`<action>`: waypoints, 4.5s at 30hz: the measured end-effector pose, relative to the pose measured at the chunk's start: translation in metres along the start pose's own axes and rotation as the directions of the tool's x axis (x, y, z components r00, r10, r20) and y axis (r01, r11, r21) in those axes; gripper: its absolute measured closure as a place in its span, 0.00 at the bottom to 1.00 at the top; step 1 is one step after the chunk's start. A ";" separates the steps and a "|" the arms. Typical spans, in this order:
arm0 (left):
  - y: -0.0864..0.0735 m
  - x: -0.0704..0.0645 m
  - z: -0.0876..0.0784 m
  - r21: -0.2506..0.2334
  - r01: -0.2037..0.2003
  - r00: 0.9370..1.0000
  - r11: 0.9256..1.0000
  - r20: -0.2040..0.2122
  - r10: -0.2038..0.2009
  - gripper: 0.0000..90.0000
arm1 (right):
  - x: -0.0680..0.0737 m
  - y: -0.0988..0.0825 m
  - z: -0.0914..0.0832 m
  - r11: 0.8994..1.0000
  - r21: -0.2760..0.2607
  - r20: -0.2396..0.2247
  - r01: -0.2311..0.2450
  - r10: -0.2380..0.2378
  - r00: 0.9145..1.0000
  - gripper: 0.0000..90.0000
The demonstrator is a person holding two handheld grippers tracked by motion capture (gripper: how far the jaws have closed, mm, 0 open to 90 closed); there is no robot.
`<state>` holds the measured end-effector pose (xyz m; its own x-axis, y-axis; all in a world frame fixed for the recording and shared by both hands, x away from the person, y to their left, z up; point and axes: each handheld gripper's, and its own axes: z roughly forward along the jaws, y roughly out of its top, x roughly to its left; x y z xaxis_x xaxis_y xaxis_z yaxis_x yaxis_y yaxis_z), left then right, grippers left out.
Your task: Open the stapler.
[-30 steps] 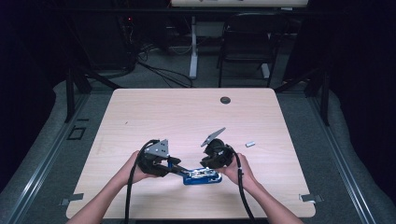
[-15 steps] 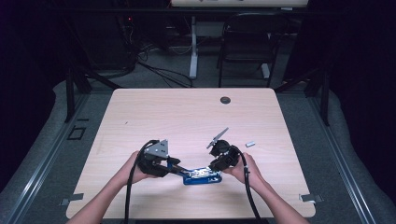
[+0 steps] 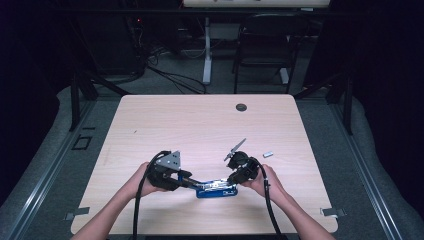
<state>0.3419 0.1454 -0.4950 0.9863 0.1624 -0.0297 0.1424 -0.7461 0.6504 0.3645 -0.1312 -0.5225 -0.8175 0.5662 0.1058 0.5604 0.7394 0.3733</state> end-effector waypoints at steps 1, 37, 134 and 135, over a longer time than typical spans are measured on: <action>-0.002 0.001 0.000 -0.002 0.011 1.000 1.000 0.007 -0.011 0.73 | 0.000 -0.001 0.000 1.000 -0.001 0.006 -0.002 0.002 1.000 0.92; -0.006 0.007 0.005 0.026 -0.006 0.999 1.000 0.045 0.005 0.73 | 0.000 -0.018 0.004 0.995 -0.041 -0.055 -0.087 0.084 0.995 0.92; -0.029 0.022 0.034 0.196 -0.025 0.994 0.980 0.108 0.004 0.72 | -0.051 -0.043 -0.045 0.954 -0.181 0.035 -0.239 0.249 0.968 0.17; -0.028 0.022 0.034 0.197 -0.026 0.994 0.980 0.107 0.004 0.72 | -0.051 -0.043 -0.045 0.953 -0.182 0.041 -0.240 0.252 0.967 0.17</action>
<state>0.3621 0.1479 -0.5404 0.9902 0.0887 -0.1081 0.1307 -0.8626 0.4887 0.3762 -0.2089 -0.5025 -0.6440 0.7484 0.1584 0.7065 0.5025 0.4983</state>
